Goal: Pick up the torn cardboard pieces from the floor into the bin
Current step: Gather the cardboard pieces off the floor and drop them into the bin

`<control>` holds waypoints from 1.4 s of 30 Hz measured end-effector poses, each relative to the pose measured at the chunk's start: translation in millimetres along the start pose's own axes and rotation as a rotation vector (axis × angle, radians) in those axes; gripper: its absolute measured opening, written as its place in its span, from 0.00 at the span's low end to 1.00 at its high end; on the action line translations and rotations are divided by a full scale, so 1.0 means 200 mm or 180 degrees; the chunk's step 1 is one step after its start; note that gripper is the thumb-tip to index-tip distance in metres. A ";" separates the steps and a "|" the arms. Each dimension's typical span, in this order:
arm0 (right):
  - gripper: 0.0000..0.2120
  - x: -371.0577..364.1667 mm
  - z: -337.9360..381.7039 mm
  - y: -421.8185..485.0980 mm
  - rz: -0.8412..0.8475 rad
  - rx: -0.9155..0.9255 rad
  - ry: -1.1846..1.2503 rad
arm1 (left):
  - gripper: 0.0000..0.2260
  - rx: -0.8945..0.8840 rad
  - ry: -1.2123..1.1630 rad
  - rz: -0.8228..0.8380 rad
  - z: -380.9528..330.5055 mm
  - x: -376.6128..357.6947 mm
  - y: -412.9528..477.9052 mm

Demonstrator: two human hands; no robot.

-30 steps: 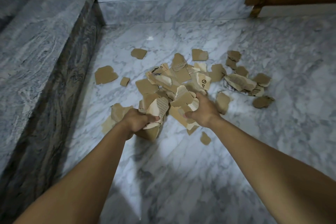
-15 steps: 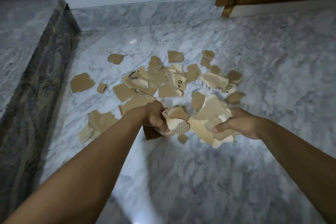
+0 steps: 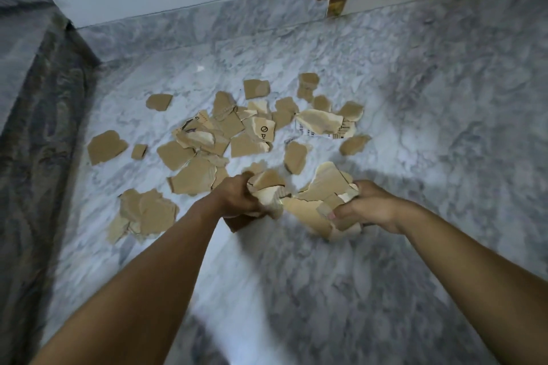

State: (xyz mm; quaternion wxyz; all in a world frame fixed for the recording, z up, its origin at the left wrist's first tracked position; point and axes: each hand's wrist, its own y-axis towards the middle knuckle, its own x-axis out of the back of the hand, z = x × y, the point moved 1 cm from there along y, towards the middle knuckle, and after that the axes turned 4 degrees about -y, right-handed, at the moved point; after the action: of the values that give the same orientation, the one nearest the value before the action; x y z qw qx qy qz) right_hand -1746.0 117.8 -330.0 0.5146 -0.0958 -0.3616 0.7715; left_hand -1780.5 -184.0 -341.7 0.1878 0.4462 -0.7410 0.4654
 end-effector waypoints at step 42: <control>0.32 -0.72 0.25 0.28 -0.0310 0.0524 -0.0813 | 0.22 0.1361 -0.0531 -0.1292 0.77 0.24 -0.45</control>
State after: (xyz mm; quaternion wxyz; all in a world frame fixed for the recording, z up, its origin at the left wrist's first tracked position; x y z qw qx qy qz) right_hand -1746.9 -41.9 -363.7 0.5073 0.0633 -0.3640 0.7786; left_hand -1708.4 -355.0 -338.1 0.1174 0.6511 -0.5349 0.5255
